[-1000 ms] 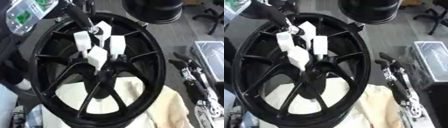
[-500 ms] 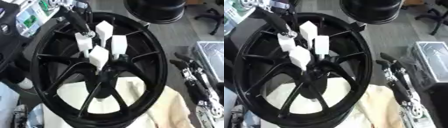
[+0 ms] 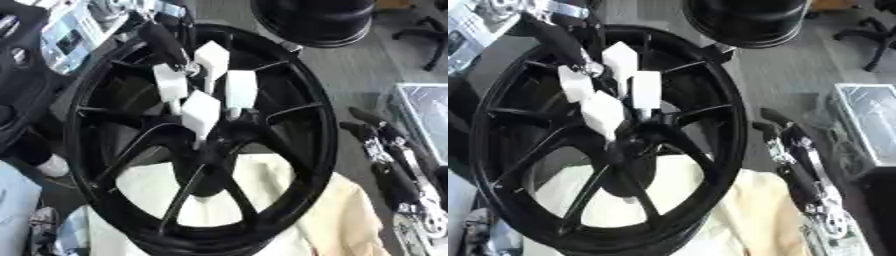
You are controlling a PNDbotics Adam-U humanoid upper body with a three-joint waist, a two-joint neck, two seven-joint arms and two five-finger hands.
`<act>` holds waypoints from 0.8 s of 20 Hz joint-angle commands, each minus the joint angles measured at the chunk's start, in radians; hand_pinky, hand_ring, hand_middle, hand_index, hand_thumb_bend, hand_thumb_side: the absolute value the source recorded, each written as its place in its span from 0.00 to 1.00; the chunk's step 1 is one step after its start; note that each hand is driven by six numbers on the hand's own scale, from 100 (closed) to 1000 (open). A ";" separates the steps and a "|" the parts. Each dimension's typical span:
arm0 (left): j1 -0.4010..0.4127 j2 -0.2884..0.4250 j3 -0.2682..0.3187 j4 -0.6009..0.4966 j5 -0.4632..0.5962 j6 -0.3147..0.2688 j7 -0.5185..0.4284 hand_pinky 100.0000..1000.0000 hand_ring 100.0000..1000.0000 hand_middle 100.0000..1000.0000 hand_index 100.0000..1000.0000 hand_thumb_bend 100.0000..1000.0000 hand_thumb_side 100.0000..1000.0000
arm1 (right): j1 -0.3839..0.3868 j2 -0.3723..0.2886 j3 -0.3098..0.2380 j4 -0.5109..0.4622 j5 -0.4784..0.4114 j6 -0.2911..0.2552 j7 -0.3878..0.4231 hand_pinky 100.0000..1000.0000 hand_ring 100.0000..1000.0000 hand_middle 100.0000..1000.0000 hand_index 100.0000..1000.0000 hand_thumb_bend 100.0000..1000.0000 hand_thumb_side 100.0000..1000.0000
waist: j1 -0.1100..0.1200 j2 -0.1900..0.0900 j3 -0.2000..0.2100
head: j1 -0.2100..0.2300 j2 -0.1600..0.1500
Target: Pull the pin out of the wheel hub.
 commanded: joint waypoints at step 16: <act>-0.024 0.055 -0.012 -0.031 0.052 -0.006 -0.003 0.77 0.74 0.73 0.80 0.37 0.60 | 0.005 -0.005 0.000 -0.012 0.010 -0.003 0.005 1.00 0.83 0.89 0.80 0.00 0.49 | -0.002 -0.016 0.010 | 0.003 0.006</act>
